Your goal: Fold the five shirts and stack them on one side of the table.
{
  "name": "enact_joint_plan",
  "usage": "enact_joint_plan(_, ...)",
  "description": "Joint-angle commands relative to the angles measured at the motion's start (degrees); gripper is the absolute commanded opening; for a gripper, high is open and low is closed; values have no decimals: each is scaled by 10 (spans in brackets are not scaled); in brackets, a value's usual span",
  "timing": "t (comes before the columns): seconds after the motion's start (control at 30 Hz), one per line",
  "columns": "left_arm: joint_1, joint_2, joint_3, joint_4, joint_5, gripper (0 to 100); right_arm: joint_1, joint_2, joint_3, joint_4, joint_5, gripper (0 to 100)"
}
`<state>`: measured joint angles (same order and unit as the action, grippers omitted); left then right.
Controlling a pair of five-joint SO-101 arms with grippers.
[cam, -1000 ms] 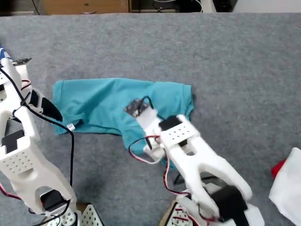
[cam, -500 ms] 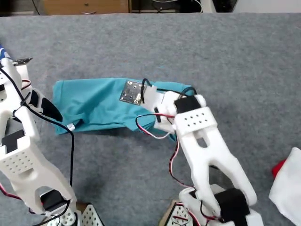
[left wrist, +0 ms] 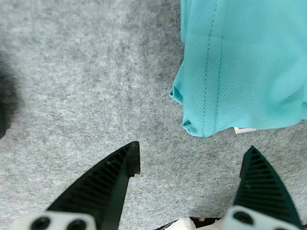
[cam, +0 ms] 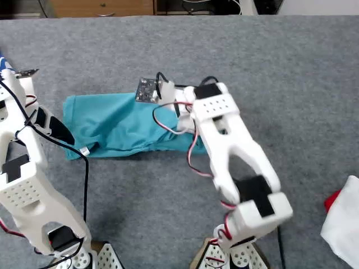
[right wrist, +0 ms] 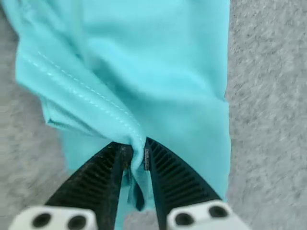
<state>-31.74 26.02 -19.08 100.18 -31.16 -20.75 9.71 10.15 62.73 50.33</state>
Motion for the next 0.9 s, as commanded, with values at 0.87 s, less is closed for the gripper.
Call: enact_joint_plan(0.87, 25, -33, -76, 5, 67, 338, 20, -51, -116, 230, -121, 4)
